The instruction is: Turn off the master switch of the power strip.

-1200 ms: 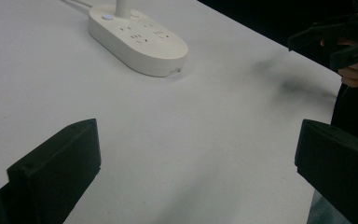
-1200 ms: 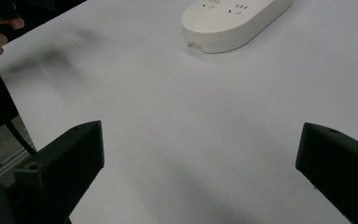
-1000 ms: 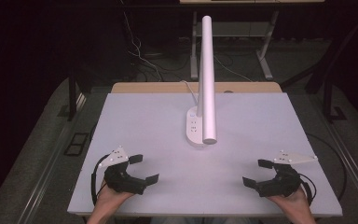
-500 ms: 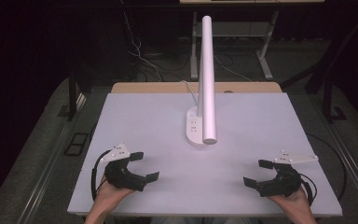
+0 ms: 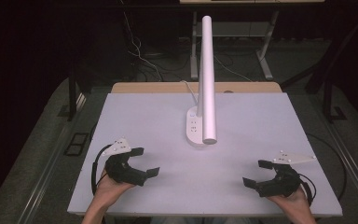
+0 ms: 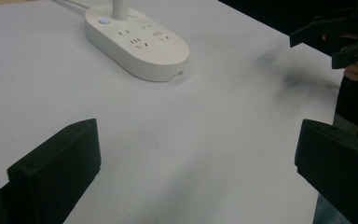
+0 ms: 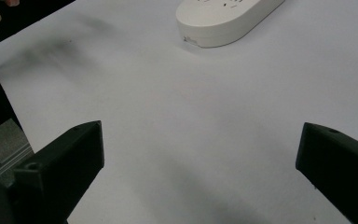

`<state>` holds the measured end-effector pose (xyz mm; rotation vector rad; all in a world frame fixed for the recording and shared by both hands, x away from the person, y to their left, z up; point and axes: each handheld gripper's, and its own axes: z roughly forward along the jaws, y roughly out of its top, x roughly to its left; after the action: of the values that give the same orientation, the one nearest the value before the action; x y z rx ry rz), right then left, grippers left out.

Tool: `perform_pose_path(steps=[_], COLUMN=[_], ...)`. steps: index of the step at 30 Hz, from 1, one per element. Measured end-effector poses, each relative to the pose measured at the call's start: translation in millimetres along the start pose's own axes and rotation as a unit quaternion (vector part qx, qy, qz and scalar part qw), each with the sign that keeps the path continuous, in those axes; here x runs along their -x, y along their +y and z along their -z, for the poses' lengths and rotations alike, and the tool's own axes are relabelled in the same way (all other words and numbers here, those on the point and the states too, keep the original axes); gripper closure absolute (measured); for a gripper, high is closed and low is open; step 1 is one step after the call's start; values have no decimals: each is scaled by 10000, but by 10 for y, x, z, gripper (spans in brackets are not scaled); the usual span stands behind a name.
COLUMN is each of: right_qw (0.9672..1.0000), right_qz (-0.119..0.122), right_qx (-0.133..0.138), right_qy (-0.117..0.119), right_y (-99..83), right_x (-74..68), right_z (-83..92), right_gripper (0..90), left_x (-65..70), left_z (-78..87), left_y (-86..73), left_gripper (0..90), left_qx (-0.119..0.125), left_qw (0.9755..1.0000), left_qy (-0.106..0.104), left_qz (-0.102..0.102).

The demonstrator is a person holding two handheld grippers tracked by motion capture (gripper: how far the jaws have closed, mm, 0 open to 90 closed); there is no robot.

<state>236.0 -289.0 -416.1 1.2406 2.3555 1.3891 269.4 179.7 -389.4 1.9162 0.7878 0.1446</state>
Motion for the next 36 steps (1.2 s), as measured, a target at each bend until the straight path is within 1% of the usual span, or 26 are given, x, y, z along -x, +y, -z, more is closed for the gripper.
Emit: perform_pose_path(steps=[1, 15, 20, 23, 27, 36], right_qw=[10000, 10000, 10000, 9999, 10000, 9999], right_qz=[8, 56, 67, 89, 65, 79], right_qx=[-5, -35, -41, -40, -58, -57], right_qy=[-1, -8, -14, -26, -23, -47], right_y=[-2, -9, -12, -12, -15, -17], right_x=[2, -2, -2, -1, -6, -2], right_z=[-2, -27, -35, -37, -35, -36], right_gripper=[4, 4, 4, 4, 5, 4], left_x=[-1, -59, -86, -111, -137, -188], left_z=[-7, -53, -78, -93, -101, -130], left_y=[13, 212, 258, 286, 331, 426], left_gripper=[0, 0, 0, 0, 0, 0], left_qx=[19, -141, -160, -207, -199, -279], left_qw=[10000, 9998, 9998, 9997, 9997, 9995], left_qy=[-13, -67, -98, -86, -79, -77], left_qz=[0, -106, -105, -110, -113, -124])
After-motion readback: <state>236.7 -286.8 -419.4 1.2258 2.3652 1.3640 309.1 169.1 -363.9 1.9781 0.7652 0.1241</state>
